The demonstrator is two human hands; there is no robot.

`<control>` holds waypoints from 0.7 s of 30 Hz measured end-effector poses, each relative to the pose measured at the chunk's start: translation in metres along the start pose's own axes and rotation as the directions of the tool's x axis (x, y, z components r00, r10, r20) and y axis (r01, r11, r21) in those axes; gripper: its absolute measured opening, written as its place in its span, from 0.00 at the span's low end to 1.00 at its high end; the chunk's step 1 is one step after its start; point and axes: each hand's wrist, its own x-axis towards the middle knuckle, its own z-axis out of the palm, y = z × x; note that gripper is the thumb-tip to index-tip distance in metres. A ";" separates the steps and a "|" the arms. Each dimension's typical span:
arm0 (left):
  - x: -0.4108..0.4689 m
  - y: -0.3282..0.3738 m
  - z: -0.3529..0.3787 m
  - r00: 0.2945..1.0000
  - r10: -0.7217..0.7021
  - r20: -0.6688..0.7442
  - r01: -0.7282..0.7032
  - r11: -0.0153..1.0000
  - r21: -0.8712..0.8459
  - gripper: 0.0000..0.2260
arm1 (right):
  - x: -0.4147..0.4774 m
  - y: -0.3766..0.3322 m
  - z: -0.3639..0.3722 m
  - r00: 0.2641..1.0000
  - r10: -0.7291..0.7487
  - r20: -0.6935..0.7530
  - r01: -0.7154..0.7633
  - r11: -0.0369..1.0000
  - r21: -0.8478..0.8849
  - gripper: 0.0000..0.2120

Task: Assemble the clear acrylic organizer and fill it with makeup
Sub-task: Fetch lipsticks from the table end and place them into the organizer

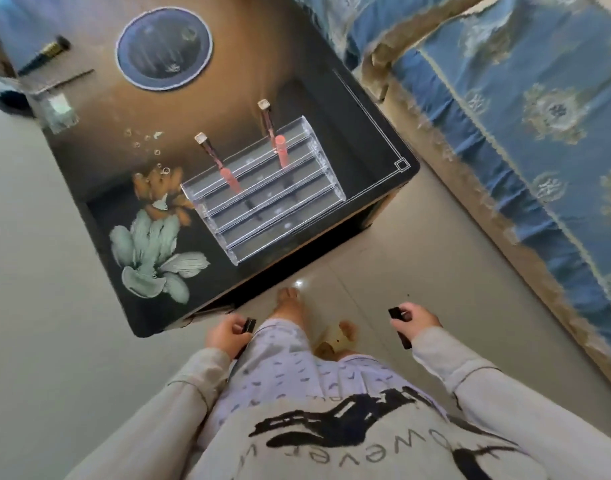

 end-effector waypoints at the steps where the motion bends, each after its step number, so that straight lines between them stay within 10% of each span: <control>1: 0.000 0.002 0.002 1.000 -0.013 -0.005 0.012 0.999 -0.040 0.13 | 0.006 -0.004 -0.002 1.000 -0.018 0.007 0.019 0.999 -0.033 0.17; 21: 0.028 0.054 -0.035 0.994 -0.001 -0.106 -0.021 0.977 -0.213 0.10 | 0.047 -0.079 -0.036 0.995 -0.051 0.088 0.069 0.973 -0.221 0.16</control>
